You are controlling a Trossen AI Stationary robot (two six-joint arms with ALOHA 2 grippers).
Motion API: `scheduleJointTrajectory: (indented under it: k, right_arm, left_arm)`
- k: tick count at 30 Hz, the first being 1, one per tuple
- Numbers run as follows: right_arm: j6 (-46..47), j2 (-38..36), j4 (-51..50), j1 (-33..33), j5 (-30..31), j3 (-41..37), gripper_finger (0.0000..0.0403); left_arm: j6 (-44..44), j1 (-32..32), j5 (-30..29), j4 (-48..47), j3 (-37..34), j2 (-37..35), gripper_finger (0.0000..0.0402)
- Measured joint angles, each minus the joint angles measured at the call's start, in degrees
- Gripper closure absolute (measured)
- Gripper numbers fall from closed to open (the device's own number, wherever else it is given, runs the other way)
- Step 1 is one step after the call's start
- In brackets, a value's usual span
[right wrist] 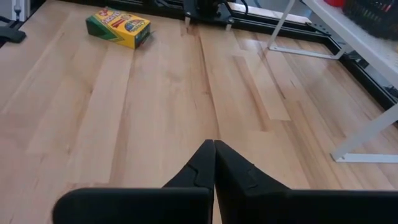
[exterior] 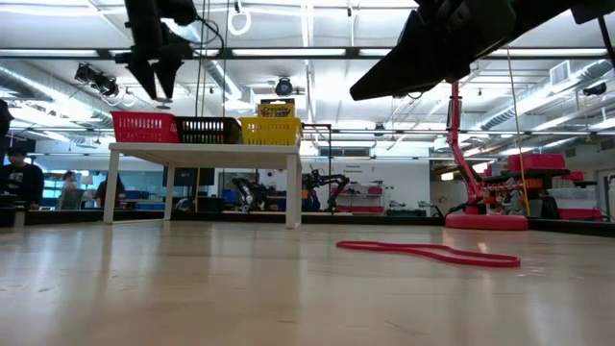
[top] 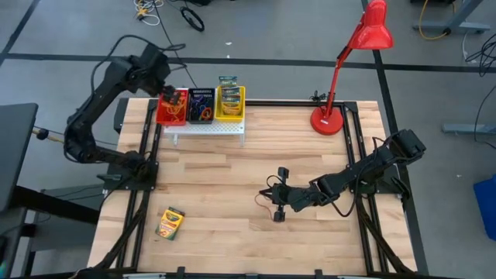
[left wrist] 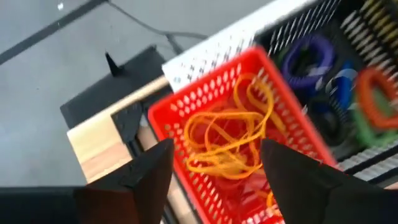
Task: Pick & Place Office Desk Supplies
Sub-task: Put the red rubber band into the red bin on the shelf
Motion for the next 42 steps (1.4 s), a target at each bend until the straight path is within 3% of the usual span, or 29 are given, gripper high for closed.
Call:
scheduleJointTrajectory:
  k: [9,12,15,19,25,27,32,39,42]
  right_arm:
    - [-0.1,0.0,0.0,0.0,-0.7,0.0,0.0396]
    - [-0.1,0.0,0.0,0.0,-0.9,0.0,0.0396]
    - [0.2,0.0,-0.1,0.1,-1.3,0.0,0.0396]
    - [0.3,0.0,0.3,0.2,-1.4,0.0,0.0396]
    - [1.8,0.0,1.8,-0.2,-1.4,0.0,0.0396]
    - [1.9,0.0,2.8,-0.3,-1.4,0.0,0.0396]
    - [1.7,0.0,5.8,-0.3,-1.4,0.0,0.0396]
    - [2.0,0.0,7.1,-0.4,-1.4,0.0,0.0396]
    - [5.5,-0.2,3.9,-0.1,-1.8,0.0,0.0396]
  left_arm:
    - [-2.7,0.0,1.9,0.0,4.6,0.0,0.015]
    - [-0.2,-1.4,5.1,-0.2,4.2,-0.9,0.017]
    - [2.0,-4.6,10.1,4.7,0.5,-4.7,0.0215]
    - [2.7,-10.4,15.8,18.2,-9.4,-14.4,0.0298]
    - [-1.6,-23.6,16.9,42.9,-28.8,-27.2,0.0389]
    - [-6.4,-26.9,17.3,50.5,-35.0,-29.3,0.0395]
    - [-8.9,-35.3,16.7,66.5,-48.7,-29.2,0.0393]
    - [-2.4,-50.2,6.9,109.3,-68.4,-21.9,0.0393]
    - [-0.3,-54.9,6.1,119.5,-72.7,-17.1,0.0389]
